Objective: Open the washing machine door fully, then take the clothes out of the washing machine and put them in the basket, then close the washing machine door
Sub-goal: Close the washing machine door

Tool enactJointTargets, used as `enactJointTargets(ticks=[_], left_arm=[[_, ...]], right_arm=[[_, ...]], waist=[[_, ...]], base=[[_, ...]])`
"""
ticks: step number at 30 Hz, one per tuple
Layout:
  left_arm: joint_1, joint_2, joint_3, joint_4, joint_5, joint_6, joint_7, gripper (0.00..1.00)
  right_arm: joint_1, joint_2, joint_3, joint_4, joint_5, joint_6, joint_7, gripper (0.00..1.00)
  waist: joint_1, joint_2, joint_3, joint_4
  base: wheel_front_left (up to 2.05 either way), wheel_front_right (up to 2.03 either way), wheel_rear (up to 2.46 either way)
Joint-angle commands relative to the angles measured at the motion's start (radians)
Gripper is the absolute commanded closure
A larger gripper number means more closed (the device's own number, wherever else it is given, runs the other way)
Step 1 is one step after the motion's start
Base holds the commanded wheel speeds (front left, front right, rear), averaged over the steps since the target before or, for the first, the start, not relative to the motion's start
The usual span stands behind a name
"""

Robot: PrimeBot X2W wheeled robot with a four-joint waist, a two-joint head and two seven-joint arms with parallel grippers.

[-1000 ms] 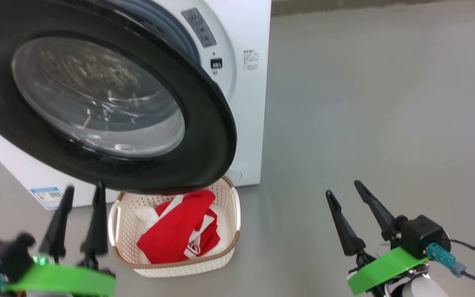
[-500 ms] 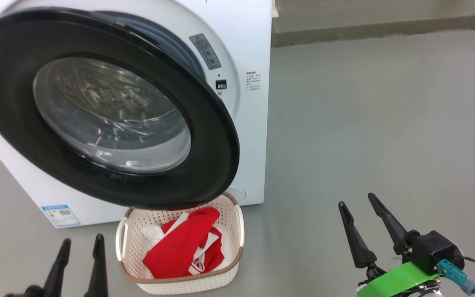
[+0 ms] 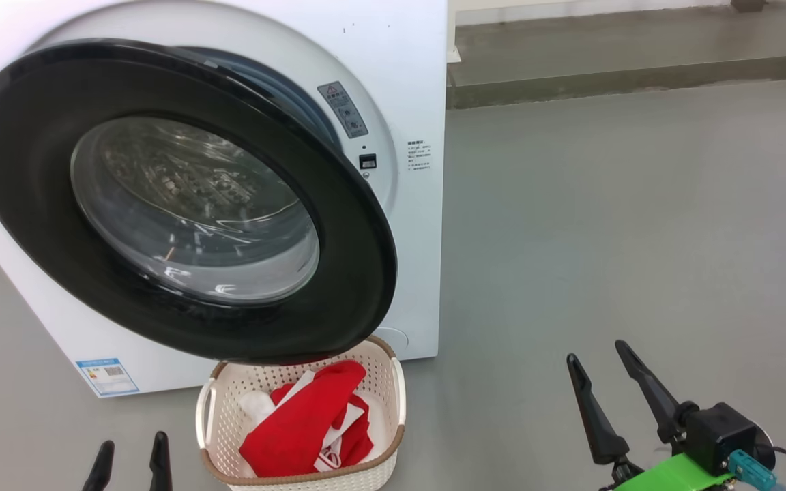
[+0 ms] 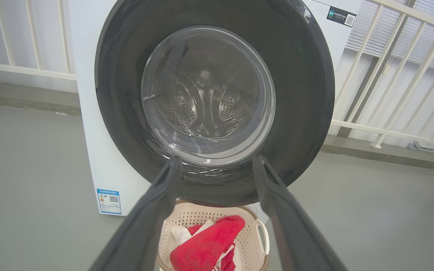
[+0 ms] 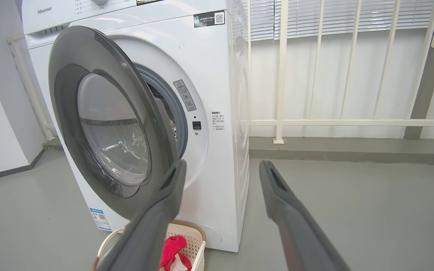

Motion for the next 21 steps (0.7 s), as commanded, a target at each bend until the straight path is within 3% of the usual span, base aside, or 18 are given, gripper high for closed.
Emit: enactJointTargets(ticks=[1, 17, 19, 20, 21], left_arm=[[-0.023, 0.011, 0.043, -0.019, 0.014, -0.004, -0.012, 0.0], [-0.038, 0.01, 0.036, 0.004, 0.058, -0.014, -0.012, 0.0], [-0.04, 0.01, 0.034, 0.007, 0.064, -0.015, -0.012, 0.0], [-0.042, 0.009, 0.034, 0.008, 0.065, -0.015, -0.012, 0.0], [-0.043, 0.008, 0.032, 0.009, 0.067, -0.014, -0.012, 0.0]], right_arm=[[-0.013, -0.004, 0.018, -0.028, -0.018, 0.006, -0.006, 0.0], [-0.02, -0.005, 0.047, -0.015, -0.016, 0.006, -0.006, 0.02], [-0.024, -0.005, 0.05, -0.012, -0.015, 0.006, -0.006, 0.51], [-0.028, -0.005, 0.053, -0.009, -0.015, 0.006, -0.006, 0.56], [-0.033, -0.005, 0.059, -0.005, -0.015, 0.006, -0.006, 0.84]], waist=[[0.0, -0.0001, -0.001, 0.001], [0.0, -0.0001, -0.002, 0.01], [0.0, -0.0001, 0.0, 0.012], [0.0, -0.0001, 0.001, 0.013], [0.0, -0.0001, 0.003, 0.015]], base=[[0.0, 0.0, 0.0], [0.0, 0.0, 0.0], [0.0, 0.0, 0.0], [0.0, 0.0, 0.0], [0.0, 0.0, 0.0]])
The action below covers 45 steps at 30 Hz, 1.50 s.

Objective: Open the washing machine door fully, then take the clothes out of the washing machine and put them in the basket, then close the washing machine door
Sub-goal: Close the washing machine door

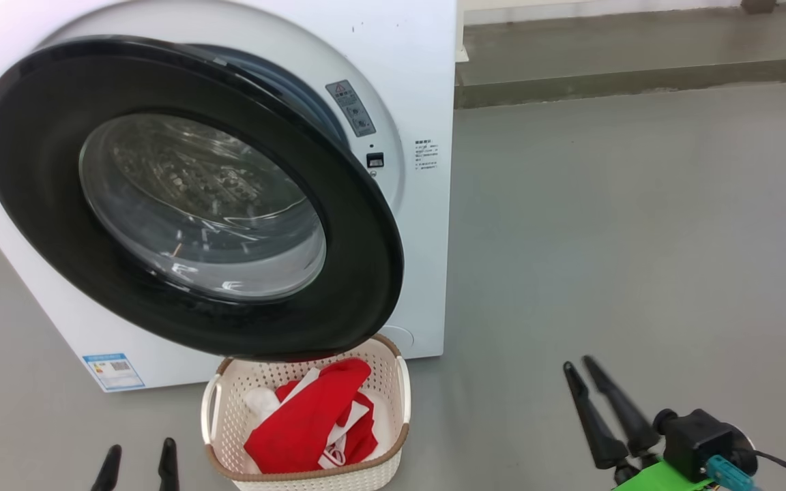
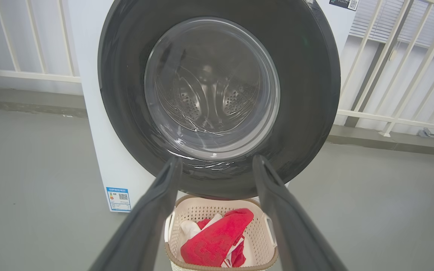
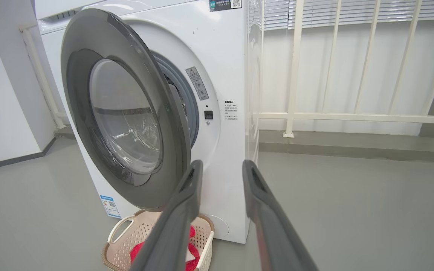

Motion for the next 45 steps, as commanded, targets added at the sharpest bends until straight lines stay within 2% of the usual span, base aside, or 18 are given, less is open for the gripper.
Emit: enactJointTargets(ticks=[1, 6, 16, 28, 36, 45], left_arm=[[-0.044, 0.012, 0.031, -0.018, 0.015, -0.004, -0.012, 0.0], [-0.054, 0.016, 0.011, -0.02, 0.035, -0.002, -0.012, 0.0], [-0.081, 0.023, -0.009, -0.044, 0.078, 0.04, 0.0, 0.0], [-0.163, 0.005, -0.062, -0.07, 0.1, 0.041, 0.01, 0.0], [-0.211, -0.013, -0.09, -0.068, 0.102, 0.032, 0.006, 0.0], [-0.267, -0.029, -0.121, -0.056, 0.1, 0.011, 0.001, 0.0]], right_arm=[[-0.047, -0.005, 0.032, -0.015, 0.001, 0.006, -0.006, 1.0], [-0.095, -0.007, 0.08, 0.034, 0.017, 0.006, -0.006, 1.0], [-0.284, -0.013, 0.242, 0.215, 0.079, 0.006, -0.006, 1.0], [-0.572, -0.017, 0.413, 0.36, 0.117, 0.006, -0.006, 1.0], [-0.693, -0.029, 0.44, 0.42, 0.136, 0.006, -0.006, 1.0], [-0.804, -0.059, 0.392, 0.456, 0.14, 0.006, -0.006, 1.0]], waist=[[0.0, 0.0, 0.004, 0.004], [0.0, 0.0, 0.018, 0.022], [0.0, 0.0, 0.072, 0.081], [0.0, 0.0, 0.186, 0.136], [0.0, 0.0, 0.251, 0.181], [0.0, 0.0, 0.332, 0.248]], base=[[0.0, 0.0, 0.0], [0.0, 0.0, 0.0], [0.0, 0.0, 0.0], [0.0, 0.0, 0.0], [0.0, 0.0, 0.0], [0.0, 0.0, 0.0]])
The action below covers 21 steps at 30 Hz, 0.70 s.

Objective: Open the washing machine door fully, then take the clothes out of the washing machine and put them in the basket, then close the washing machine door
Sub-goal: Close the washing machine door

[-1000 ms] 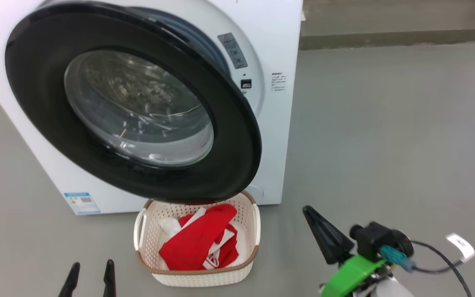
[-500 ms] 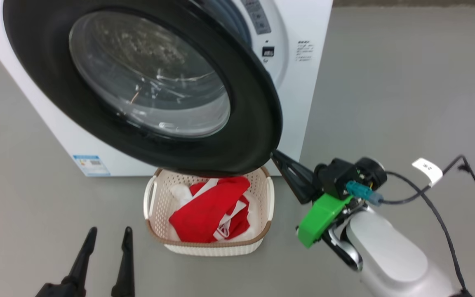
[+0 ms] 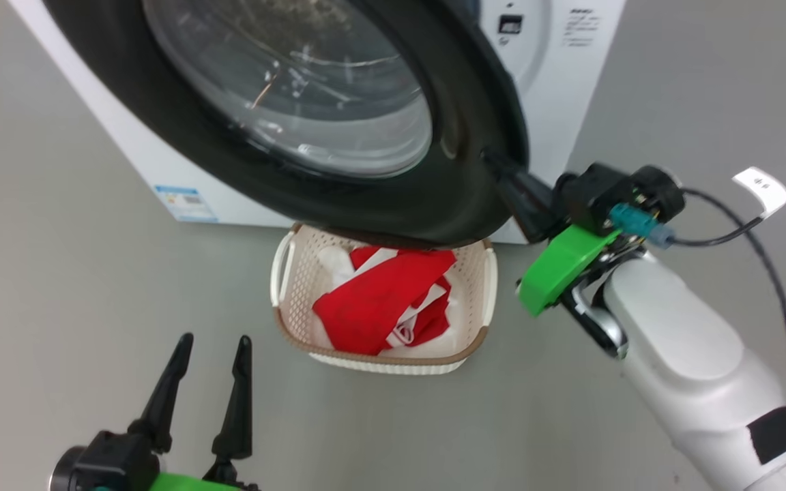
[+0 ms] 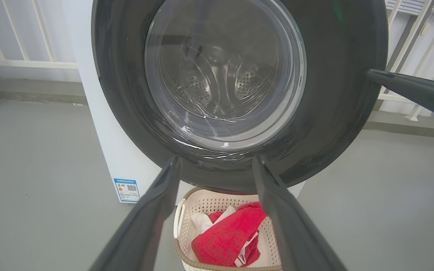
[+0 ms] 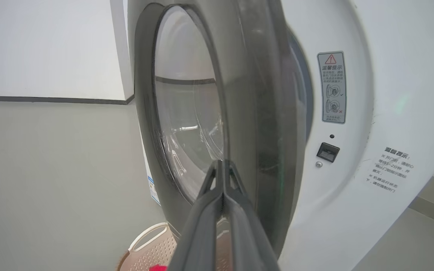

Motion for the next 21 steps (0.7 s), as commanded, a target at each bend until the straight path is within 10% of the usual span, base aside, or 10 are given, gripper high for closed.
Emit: enactJointTargets(ticks=[1, 21], left_arm=[[-0.039, 0.008, 0.029, -0.018, 0.003, -0.004, -0.01, 0.0], [-0.101, -0.014, 0.017, 0.012, 0.001, -0.034, -0.02, 0.0]], right_arm=[[-0.021, 0.007, -0.002, -0.017, 0.013, 0.006, -0.006, 1.0], [-0.172, -0.067, -0.066, 0.016, -0.011, 0.006, -0.006, 1.0]], waist=[[0.0, -0.0001, 0.041, 0.041], [0.0, -0.0001, 0.128, 0.112]], base=[[0.0, 0.0, 0.0], [0.0, 0.0, 0.0]])
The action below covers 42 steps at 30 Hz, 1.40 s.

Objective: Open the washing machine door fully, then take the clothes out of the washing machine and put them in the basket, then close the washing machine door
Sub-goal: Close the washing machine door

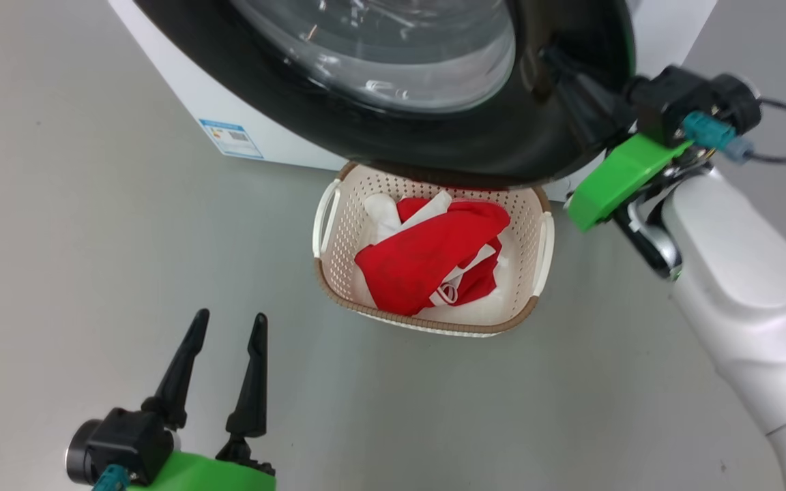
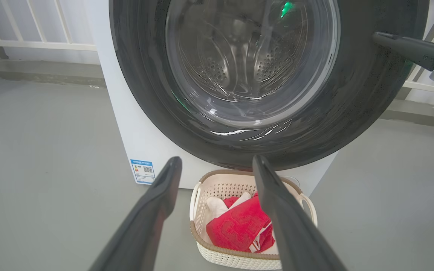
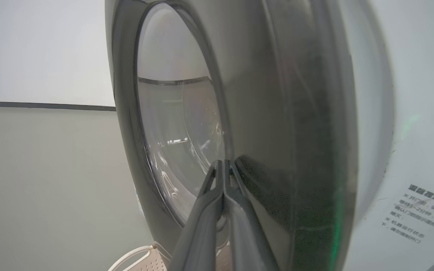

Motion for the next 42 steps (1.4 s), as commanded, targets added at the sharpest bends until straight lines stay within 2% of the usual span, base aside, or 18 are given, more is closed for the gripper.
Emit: enactJointTargets(ticks=[1, 7, 12, 21, 26, 34, 36, 37, 38, 39, 40, 42], left_arm=[[-0.033, 0.011, 0.037, -0.018, 0.001, -0.011, -0.011, 0.0], [-0.047, -0.013, 0.048, -0.004, -0.038, -0.034, -0.012, 0.0], [-0.067, -0.009, 0.052, 0.007, -0.029, -0.042, -0.012, 0.0], [-0.091, -0.024, 0.067, 0.017, -0.02, -0.063, -0.012, 0.0], [-0.095, -0.032, 0.077, 0.03, -0.01, -0.071, -0.012, 0.0], [-0.096, -0.043, 0.11, 0.024, -0.001, -0.089, -0.012, 0.0], [-0.094, -0.045, 0.119, 0.023, 0.0, -0.093, -0.012, 0.0], [-0.094, -0.046, 0.123, 0.023, -0.001, -0.094, -0.012, 0.0], [-0.093, -0.047, 0.127, 0.024, -0.001, -0.096, -0.012, 0.0], [-0.092, -0.048, 0.131, 0.025, -0.001, -0.099, -0.012, 0.0], [-0.093, -0.049, 0.133, 0.026, -0.003, -0.102, -0.012, 0.0], [-0.095, -0.053, 0.138, 0.03, -0.005, -0.107, -0.012, 0.0]], right_arm=[[-0.029, -0.003, -0.006, -0.014, -0.006, -0.001, -0.006, 1.0], [-0.105, -0.019, -0.013, 0.047, -0.009, -0.001, -0.006, 1.0], [-0.179, -0.027, -0.011, 0.111, -0.006, -0.001, -0.006, 1.0], [-0.295, -0.03, -0.072, 0.198, -0.042, -0.001, -0.006, 1.0], [-0.283, -0.018, -0.096, 0.201, -0.063, -0.001, -0.006, 1.0], [-0.216, 0.017, -0.075, 0.168, -0.043, -0.001, -0.006, 0.98], [-0.194, 0.026, -0.08, 0.148, -0.029, -0.001, -0.006, 0.61], [-0.182, 0.032, -0.086, 0.138, -0.023, -0.001, -0.006, 0.52], [-0.169, 0.039, -0.091, 0.129, -0.02, -0.001, -0.006, 0.27], [-0.157, 0.046, -0.095, 0.121, -0.019, -0.001, -0.006, 0.16], [-0.144, 0.053, -0.098, 0.113, -0.02, -0.001, -0.006, 0.0], [-0.117, 0.065, -0.105, 0.093, -0.024, -0.001, -0.006, 0.0]], waist=[[-0.0001, 0.0, 0.014, 0.008], [-0.0001, 0.0, 0.045, 0.018], [-0.0001, 0.0, 0.065, 0.026], [-0.0001, 0.0, 0.094, 0.033], [-0.0001, 0.0, 0.089, 0.027], [-0.0001, 0.0, 0.069, -0.006], [-0.0001, 0.0, 0.061, -0.019], [-0.0001, 0.0, 0.056, -0.027], [-0.0001, 0.0, 0.052, -0.036], [-0.0001, 0.0, 0.047, -0.044], [-0.0001, 0.0, 0.041, -0.05], [-0.0001, 0.0, 0.028, -0.065]], base=[[0.0, 0.0, 0.0], [0.0, 0.0, 0.0], [0.0, 0.0, 0.0], [0.0, 0.0, 0.0], [0.0, 0.0, 0.0], [0.0, 0.0, 0.0], [0.0, 0.0, 0.0], [0.0, 0.0, 0.0], [0.0, 0.0, 0.0], [0.0, 0.0, 0.0], [0.0, 0.0, 0.0], [0.0, 0.0, 0.0]])
